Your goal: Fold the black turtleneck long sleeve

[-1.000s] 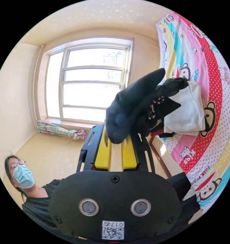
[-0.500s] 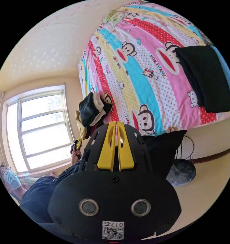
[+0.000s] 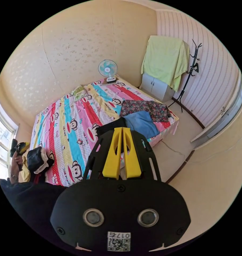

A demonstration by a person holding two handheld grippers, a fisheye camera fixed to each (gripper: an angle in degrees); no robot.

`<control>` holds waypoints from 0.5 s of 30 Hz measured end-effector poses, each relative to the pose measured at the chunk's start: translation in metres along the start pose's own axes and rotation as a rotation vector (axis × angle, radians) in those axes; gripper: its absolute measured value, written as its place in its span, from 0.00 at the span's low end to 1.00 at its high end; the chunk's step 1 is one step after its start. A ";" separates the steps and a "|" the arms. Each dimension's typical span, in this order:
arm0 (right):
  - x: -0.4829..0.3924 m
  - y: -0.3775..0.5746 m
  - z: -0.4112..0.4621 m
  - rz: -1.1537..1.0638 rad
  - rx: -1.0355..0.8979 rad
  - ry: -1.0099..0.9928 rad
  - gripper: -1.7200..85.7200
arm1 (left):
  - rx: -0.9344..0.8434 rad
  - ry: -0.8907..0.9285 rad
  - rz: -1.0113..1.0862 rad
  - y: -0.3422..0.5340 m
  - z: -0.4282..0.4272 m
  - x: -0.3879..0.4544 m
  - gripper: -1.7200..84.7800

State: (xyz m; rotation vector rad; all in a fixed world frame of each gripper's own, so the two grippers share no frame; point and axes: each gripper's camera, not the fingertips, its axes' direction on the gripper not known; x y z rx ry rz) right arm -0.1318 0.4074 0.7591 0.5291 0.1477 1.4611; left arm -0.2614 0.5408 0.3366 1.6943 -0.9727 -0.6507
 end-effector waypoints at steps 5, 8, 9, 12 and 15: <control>0.057 0.015 0.114 0.119 -0.437 -0.274 0.04 | -0.001 0.144 -0.149 -0.024 0.082 -0.033 0.01; 0.076 -0.012 0.137 0.054 -0.391 -0.331 0.04 | 0.142 0.117 -0.146 -0.056 0.069 -0.021 0.01; 0.082 -0.033 0.147 0.012 -0.404 -0.295 0.05 | 0.192 0.083 -0.112 -0.070 0.061 -0.008 0.01; 0.101 -0.092 0.176 -0.062 -0.380 -0.256 0.06 | 0.282 0.035 -0.066 -0.096 0.050 0.017 0.01; 0.125 -0.143 0.224 -0.056 -0.406 -0.296 0.09 | 0.405 -0.003 -0.036 -0.103 0.038 0.036 0.01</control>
